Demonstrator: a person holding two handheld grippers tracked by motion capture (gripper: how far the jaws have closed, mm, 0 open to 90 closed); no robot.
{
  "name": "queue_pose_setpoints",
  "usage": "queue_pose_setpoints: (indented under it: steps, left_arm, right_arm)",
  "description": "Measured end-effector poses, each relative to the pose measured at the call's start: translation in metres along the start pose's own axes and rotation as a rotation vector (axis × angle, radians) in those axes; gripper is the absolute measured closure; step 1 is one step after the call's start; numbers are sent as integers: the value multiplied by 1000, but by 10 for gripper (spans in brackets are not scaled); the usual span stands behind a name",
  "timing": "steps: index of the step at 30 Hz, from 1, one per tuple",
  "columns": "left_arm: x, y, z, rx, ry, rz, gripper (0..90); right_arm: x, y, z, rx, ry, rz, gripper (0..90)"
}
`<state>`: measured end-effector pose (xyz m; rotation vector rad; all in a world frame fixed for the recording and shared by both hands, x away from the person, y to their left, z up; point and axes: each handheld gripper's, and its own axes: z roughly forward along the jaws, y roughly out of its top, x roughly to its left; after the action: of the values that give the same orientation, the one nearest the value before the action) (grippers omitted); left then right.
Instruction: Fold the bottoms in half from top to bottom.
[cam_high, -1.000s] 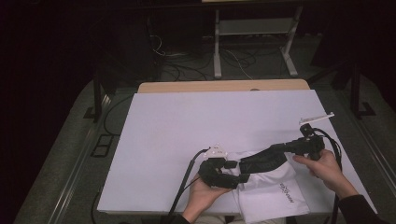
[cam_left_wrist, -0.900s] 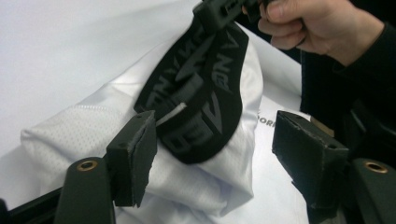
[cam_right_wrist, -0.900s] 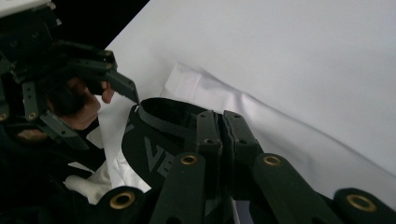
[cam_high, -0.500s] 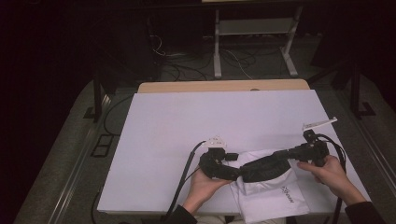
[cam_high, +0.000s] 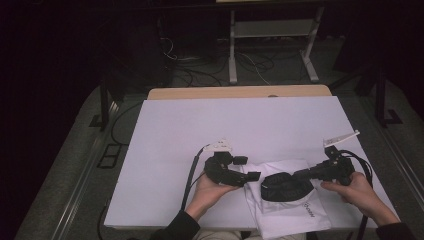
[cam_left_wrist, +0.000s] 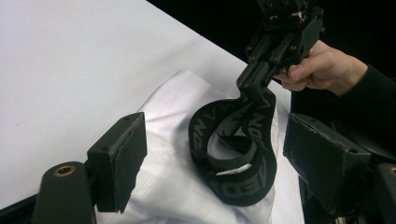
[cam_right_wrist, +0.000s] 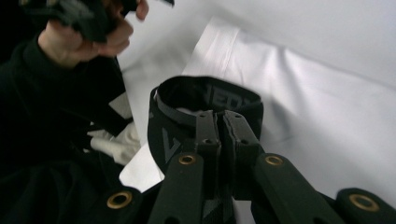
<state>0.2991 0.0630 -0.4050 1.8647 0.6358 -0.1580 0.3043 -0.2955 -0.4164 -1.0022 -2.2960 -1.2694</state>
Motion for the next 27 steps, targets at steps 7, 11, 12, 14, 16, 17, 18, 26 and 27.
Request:
queue_pose_setpoints:
  steps: [7,11,12,14,16,17,18,26,27]
  left_arm:
    - [6,-7,-15,15,26,30,200]
    - [6,-11,-17,9,20,36,198]
    - [6,-12,-17,5,21,36,198]
    - [7,-13,-17,1,13,37,195]
    - [8,-14,-18,-4,12,40,194]
    - [8,-14,-18,-7,11,41,193]
    - [8,-14,-18,-9,10,39,193]
    - [12,-18,-20,-12,-1,36,181]
    - [12,-18,-20,-12,-2,37,177]
  right_arm:
    - [4,-6,1,50,-26,-15,829]
    - [7,-7,1,71,-9,-33,833]
    - [8,-8,1,79,-3,-40,833]
    - [9,-9,2,98,10,-54,832]
    - [11,-11,3,111,17,-59,830]
    - [11,-12,4,119,22,-62,829]
    - [11,-13,5,122,24,-63,826]
    - [13,-19,1,113,15,-54,790]
    - [14,-19,0,109,4,-56,770]
